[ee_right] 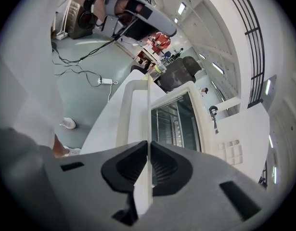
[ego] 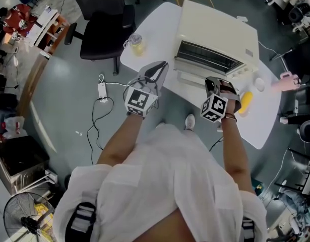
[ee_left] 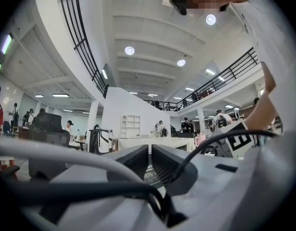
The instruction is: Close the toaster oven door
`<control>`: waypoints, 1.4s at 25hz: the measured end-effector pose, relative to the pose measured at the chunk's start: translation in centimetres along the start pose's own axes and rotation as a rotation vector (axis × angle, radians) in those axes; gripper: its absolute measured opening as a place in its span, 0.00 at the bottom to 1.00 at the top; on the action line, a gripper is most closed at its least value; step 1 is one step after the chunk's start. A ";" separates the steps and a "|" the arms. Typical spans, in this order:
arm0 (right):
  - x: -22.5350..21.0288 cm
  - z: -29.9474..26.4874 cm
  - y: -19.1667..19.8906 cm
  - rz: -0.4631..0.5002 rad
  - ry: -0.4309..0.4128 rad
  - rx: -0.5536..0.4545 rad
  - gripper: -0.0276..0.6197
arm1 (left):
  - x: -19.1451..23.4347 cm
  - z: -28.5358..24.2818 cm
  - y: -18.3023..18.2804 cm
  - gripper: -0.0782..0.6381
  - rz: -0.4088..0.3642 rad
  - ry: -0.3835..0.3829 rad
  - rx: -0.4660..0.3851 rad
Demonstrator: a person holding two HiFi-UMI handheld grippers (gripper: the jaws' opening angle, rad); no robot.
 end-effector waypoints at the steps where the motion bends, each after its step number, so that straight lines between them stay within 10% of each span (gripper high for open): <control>1: -0.3 0.0 0.0 0.005 0.004 0.001 0.08 | 0.1 -0.1 -0.1 0.14 -0.003 0.000 -0.001; 35: -7.7 -2.0 -0.1 0.018 0.088 -0.002 0.13 | 2.6 -4.0 -2.0 0.14 -0.050 -0.016 -0.013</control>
Point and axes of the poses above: the fingertips, and each gripper's own axes: z backward along the fingers, x to its left, y out of its underside, the point moved 2 cm from there along z, backward along the fingers
